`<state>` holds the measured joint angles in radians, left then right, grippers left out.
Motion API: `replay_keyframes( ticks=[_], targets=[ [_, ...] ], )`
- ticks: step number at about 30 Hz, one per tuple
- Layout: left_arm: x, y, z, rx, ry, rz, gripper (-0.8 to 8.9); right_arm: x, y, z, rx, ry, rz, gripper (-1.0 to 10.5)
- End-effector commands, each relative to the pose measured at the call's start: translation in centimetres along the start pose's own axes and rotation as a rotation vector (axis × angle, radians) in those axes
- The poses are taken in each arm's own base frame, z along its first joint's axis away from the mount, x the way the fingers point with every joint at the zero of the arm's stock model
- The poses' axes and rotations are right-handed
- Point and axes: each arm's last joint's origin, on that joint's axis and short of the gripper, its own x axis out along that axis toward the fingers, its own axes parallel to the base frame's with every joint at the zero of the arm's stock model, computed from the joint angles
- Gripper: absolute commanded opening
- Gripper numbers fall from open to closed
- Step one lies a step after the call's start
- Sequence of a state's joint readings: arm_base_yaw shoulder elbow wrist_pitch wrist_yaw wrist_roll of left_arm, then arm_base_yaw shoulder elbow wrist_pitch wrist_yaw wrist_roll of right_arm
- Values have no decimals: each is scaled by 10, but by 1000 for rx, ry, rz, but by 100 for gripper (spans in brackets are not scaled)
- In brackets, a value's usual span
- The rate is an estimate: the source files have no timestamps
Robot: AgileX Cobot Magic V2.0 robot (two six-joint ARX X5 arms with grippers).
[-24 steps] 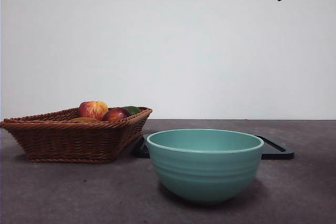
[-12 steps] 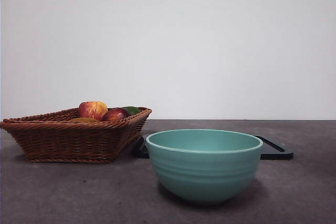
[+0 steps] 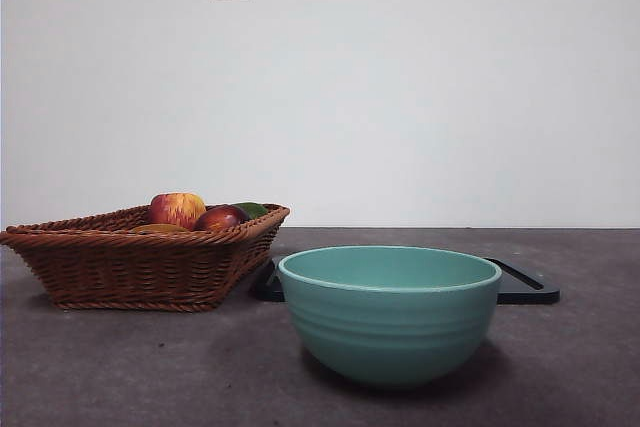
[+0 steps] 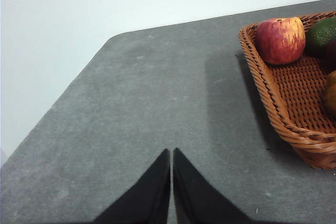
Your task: Pick up the wifruite, put it on the bowl, pick up the plate, put it on desk
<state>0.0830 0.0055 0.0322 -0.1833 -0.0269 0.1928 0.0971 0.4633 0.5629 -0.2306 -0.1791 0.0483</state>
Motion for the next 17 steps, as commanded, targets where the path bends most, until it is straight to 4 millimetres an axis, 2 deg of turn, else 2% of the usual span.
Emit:
replay_keyframes(
  ticks=[1, 9, 12, 17],
  targets=[
    [2, -1, -7, -3, 23, 0, 8, -3, -7, -19, -20, -66, -62, 6],
    [2, -1, -7, -3, 23, 0, 8, -6, -18, -85, -19, -144, -231, 6],
    [2, -1, -7, -3, 23, 0, 8, -6, -19, -101, -18, -139, -234, 6],
    [2, -1, -7, -3, 23, 0, 8, -5, -20, -117, -17, -135, -234, 6]
  ],
)
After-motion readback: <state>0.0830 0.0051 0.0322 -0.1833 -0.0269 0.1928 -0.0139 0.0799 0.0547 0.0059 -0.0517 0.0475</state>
